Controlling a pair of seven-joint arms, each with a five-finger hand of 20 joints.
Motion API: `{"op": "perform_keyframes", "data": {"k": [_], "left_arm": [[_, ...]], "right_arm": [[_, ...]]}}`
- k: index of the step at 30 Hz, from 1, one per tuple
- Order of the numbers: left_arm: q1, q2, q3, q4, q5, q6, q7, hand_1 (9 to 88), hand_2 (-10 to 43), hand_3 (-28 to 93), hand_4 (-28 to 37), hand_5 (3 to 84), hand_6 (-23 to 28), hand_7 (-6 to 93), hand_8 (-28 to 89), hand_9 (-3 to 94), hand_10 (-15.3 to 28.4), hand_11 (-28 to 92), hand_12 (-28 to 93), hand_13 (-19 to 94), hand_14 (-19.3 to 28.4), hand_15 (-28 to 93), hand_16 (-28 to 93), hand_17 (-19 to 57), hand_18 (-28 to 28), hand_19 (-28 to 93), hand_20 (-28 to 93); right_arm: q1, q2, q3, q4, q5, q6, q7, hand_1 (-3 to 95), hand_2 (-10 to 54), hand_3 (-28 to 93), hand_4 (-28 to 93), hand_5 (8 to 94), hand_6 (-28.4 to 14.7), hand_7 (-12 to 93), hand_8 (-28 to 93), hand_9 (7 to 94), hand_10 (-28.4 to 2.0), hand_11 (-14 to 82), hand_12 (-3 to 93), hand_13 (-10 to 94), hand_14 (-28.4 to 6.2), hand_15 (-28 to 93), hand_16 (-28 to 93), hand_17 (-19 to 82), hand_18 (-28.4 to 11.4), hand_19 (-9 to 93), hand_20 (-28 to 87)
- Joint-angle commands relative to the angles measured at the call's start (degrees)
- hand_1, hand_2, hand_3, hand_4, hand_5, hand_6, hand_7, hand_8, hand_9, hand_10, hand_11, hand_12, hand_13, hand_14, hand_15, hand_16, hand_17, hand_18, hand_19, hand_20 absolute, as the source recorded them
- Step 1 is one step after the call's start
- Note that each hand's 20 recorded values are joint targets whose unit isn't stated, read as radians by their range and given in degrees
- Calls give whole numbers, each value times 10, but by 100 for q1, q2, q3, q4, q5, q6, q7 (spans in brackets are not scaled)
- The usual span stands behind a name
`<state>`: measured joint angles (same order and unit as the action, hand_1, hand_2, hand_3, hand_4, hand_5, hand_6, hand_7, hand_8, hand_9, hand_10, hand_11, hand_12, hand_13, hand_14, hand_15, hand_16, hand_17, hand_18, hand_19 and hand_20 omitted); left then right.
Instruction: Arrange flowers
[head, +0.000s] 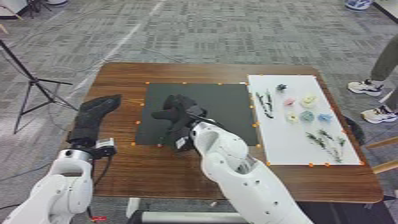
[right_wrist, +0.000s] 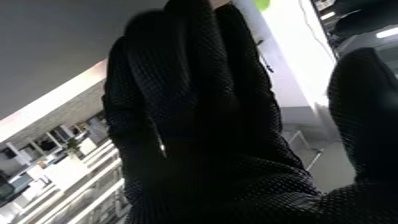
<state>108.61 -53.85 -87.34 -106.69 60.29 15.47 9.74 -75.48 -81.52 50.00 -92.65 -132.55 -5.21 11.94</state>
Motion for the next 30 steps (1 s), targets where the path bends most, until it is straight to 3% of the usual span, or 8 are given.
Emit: {"op": "perform_keyframes", "data": {"k": [1,12,22,30], "left_arm": [[64,-53,-32,-73,37,66,-36,296,-9,691,-164,497,45,175,-69,442,131,200,110,323,157,170,10,58,95,71,159],[225,-107,-124,-116,8,49,-46,296,-9,690,-165,498,46,176,-70,441,131,200,110,322,156,169,12,56,95,69,159],[128,-136,-51,-95,24,-5,-16,293,-10,692,-165,497,46,175,-69,440,132,199,111,321,156,167,12,53,94,63,157],[66,-138,15,-58,37,-87,-29,292,-10,692,-164,497,45,175,-70,436,130,198,111,319,156,167,14,45,95,55,156]], "right_arm": [[-215,158,29,142,-101,152,-266,136,55,671,-62,639,-52,214,-54,792,-179,221,238,707,-167,513,329,327,-267,646,373],[-191,131,144,374,-226,55,-411,127,59,677,-69,580,-51,185,-58,766,-185,183,216,680,-181,509,321,302,-268,621,380],[-168,-26,193,508,-124,-24,-448,110,60,683,-73,483,-59,144,-61,707,-193,138,191,642,-194,504,308,269,-271,596,381],[-107,-162,165,536,-23,28,-403,109,62,682,-78,472,-59,138,-56,696,-197,132,184,633,-197,506,300,264,-269,590,383]]}}
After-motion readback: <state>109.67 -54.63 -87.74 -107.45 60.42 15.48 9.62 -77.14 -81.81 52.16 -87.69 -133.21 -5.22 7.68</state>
